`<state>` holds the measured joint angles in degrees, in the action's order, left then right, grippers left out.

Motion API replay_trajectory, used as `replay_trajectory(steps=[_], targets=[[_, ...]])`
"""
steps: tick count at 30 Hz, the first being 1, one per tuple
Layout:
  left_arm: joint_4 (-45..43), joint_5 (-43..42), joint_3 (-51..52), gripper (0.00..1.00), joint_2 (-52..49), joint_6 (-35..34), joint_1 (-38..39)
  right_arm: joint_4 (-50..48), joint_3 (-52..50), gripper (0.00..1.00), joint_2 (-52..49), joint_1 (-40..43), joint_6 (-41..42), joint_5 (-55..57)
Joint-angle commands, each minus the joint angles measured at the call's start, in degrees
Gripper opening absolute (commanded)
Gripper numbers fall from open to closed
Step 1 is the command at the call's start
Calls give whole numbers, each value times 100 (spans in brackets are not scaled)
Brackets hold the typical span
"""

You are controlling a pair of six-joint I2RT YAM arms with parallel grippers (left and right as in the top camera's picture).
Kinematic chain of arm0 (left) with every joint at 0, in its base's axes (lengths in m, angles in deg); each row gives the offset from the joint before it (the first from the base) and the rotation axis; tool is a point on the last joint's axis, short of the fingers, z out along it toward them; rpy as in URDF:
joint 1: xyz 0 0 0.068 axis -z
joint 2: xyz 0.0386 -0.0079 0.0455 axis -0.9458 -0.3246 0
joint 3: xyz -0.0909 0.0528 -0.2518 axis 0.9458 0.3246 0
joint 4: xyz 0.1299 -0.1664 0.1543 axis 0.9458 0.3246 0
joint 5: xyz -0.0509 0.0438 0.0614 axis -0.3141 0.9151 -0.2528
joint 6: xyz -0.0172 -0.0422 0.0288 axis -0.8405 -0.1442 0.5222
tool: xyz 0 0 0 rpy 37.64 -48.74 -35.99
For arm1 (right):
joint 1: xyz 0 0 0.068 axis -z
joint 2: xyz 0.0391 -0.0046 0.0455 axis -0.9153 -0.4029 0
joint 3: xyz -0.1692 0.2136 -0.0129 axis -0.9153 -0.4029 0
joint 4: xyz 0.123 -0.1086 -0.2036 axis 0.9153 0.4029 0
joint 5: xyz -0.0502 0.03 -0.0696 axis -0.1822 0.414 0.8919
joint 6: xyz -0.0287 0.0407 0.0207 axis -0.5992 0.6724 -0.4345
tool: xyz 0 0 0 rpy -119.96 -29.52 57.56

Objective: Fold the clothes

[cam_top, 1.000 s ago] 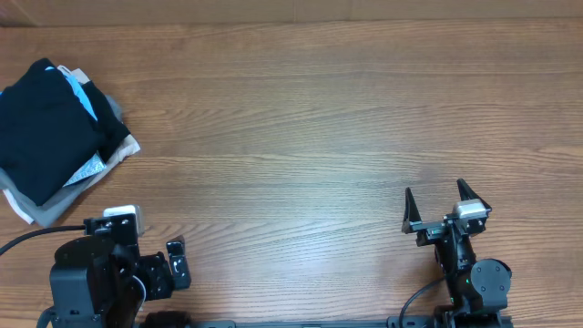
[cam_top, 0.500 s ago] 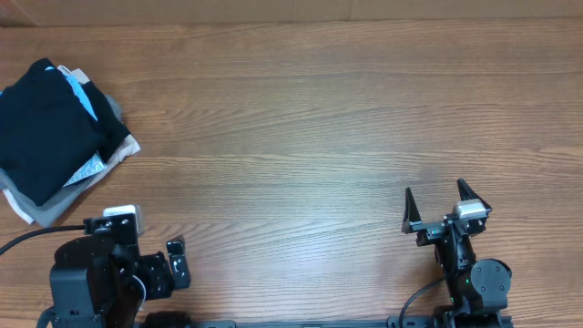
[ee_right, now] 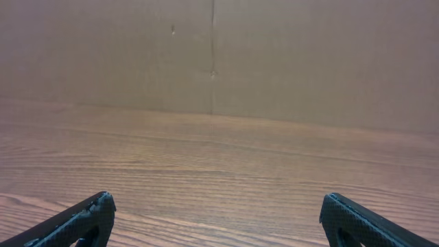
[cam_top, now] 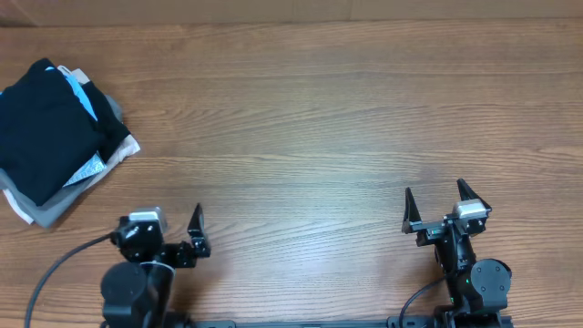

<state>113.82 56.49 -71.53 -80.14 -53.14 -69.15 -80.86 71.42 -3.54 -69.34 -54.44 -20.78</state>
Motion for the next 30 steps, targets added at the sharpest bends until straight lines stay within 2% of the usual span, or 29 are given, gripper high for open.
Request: replay_trajectory(steps=[1,7,11,14,18,30], targets=[[-977,-212,782,100,529,140,42,-31,-57,100,57,-37,-22,-37],[-2935,-216,1755,100,745,632,48,-31,-57,100,57,-37,-20,-37],[-3565,-201,2127,100,745,944,48,-31,-57,100,57,-37,-22,-37],[-3486,-151,2280,100,745,942,50,-31,-57,100,57,-37,-20,-37],[-2861,162,2275,100,745,1119,48,-31,-57,100,57,-37,-22,-37],[-2885,129,2275,100,748,1117,48,-31,-57,100,57,-37,-22,-37]])
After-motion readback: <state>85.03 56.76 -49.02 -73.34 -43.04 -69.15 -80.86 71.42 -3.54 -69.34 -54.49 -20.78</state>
